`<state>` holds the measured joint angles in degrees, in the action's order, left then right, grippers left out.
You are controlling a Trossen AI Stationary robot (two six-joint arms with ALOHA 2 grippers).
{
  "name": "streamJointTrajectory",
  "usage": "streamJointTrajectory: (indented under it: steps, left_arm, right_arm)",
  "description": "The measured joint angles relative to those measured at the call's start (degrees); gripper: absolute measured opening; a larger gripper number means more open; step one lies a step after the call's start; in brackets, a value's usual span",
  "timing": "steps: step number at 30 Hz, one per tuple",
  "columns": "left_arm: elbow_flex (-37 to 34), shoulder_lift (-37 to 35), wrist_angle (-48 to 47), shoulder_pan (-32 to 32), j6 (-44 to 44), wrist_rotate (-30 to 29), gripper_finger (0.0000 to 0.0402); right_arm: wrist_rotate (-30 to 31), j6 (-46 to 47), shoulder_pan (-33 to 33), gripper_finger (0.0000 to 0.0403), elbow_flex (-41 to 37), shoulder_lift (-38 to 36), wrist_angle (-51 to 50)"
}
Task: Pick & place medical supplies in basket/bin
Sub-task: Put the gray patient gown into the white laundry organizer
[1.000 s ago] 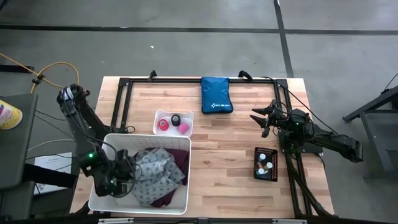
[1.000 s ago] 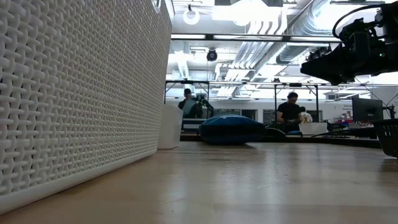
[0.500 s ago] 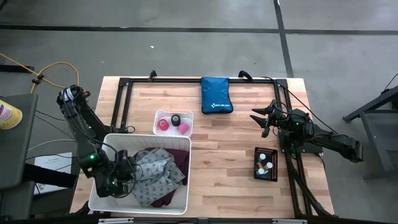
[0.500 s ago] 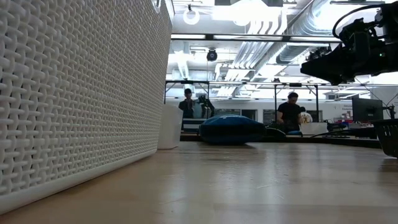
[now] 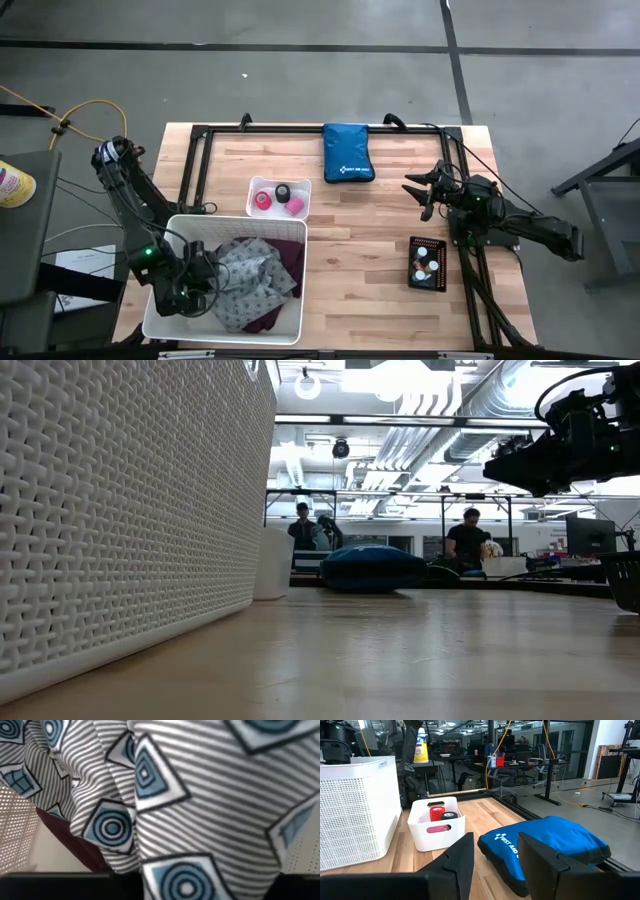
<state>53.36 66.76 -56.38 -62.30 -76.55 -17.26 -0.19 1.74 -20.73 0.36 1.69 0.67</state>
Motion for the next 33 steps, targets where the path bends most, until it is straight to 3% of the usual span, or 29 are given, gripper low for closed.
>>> streamJointTrajectory:
  steps: [17,33]
  left_arm:
    - [0.0,0.0,-1.71,-0.02,0.66,-0.13,0.0232]
    - [0.0,-3.54,-1.71,-0.06,0.74,-0.01,0.0239]
  right_arm:
    - [0.0,0.0,-0.01,0.0138,0.0,0.0,0.0]
    - [0.0,0.0,-0.01,0.0138,0.02,0.01,0.0]
